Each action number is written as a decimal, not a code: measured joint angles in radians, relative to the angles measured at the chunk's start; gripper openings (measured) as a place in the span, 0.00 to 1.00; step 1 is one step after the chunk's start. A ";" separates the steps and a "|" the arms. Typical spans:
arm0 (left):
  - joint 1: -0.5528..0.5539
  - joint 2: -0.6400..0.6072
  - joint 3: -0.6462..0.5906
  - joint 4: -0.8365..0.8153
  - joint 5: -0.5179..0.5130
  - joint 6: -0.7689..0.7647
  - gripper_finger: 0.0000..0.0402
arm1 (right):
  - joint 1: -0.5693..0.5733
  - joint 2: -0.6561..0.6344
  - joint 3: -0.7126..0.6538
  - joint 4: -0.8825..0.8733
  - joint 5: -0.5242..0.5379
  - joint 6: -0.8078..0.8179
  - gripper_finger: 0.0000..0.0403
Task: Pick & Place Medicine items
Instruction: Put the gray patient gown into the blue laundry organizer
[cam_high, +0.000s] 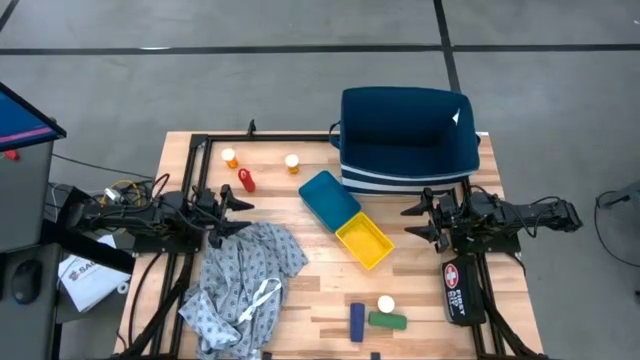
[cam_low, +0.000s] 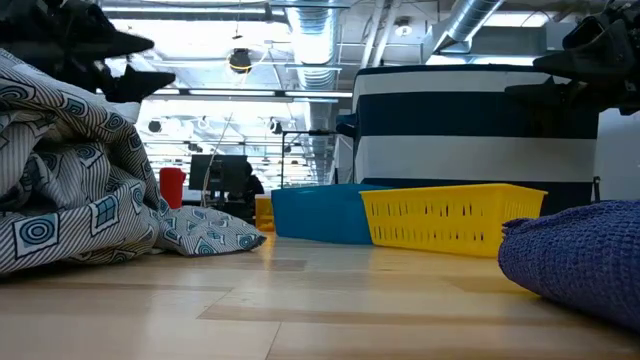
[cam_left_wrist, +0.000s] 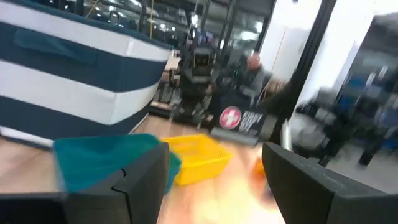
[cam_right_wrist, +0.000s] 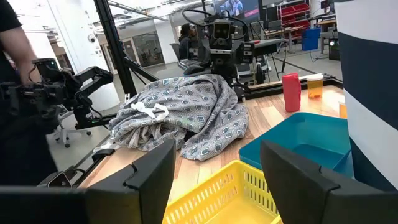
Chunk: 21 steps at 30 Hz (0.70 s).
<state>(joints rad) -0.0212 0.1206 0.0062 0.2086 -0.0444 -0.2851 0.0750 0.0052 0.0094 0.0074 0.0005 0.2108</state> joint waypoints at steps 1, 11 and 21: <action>0.000 0.000 0.000 0.016 0.000 -0.078 0.62 | 0.000 0.000 0.000 0.000 0.000 0.000 0.57; 0.000 0.000 0.000 0.117 -0.046 -0.684 0.62 | 0.000 0.000 0.000 0.000 0.000 0.000 0.57; 0.000 0.000 0.000 0.215 -0.288 -0.757 0.64 | 0.000 0.000 0.000 0.000 0.000 0.000 0.57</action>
<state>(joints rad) -0.0212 0.1206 0.0061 0.4241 -0.3320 -1.0418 0.0751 0.0055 0.0093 0.0076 0.0005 0.2108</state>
